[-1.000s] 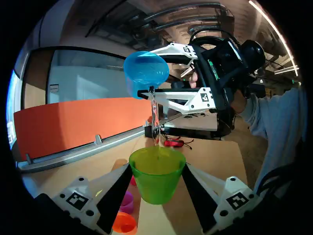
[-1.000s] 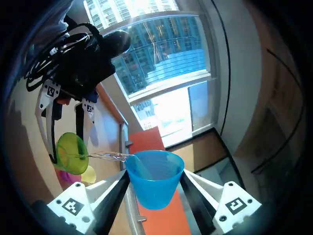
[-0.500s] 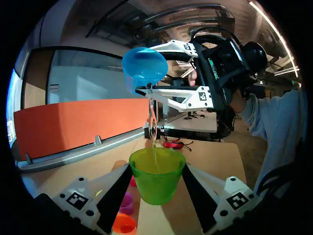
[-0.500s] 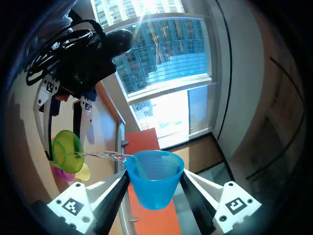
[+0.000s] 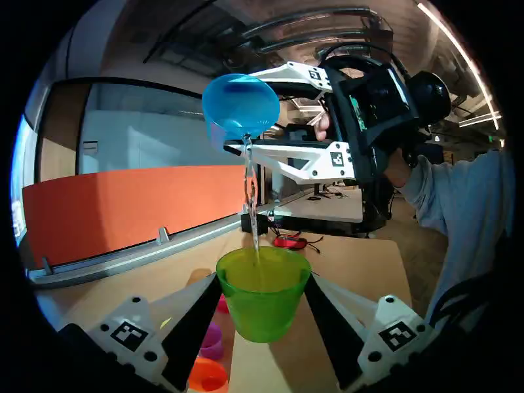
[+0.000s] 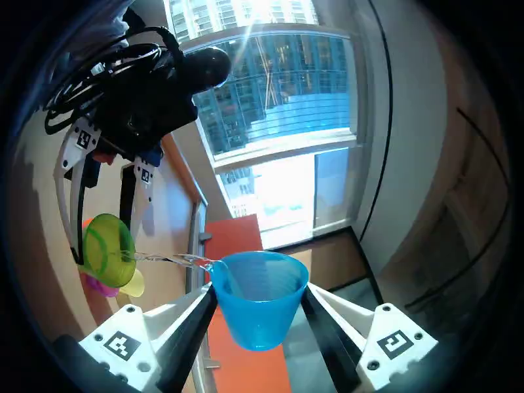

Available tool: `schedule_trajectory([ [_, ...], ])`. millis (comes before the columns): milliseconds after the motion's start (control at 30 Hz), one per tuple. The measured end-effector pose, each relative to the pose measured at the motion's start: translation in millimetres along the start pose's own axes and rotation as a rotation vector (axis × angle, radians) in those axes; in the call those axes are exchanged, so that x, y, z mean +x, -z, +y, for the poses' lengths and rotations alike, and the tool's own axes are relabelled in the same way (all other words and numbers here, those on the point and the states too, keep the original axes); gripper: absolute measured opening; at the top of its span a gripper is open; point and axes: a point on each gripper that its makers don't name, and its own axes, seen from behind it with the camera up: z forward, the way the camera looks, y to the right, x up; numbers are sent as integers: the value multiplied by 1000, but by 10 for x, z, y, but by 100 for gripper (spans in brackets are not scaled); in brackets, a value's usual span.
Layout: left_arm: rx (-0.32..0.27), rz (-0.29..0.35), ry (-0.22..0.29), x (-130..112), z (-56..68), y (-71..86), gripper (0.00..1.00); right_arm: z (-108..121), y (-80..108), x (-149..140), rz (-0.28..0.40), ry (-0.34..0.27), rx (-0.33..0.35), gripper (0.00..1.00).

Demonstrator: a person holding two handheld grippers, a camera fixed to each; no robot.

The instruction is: Pour water

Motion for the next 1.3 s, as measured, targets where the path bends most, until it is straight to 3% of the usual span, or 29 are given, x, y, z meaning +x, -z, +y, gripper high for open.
schedule_trajectory([
  [1300, 8, -1, 16, -2, -78, -65, 86, 248, -66, -30, -14, 171, -33, 89],
])
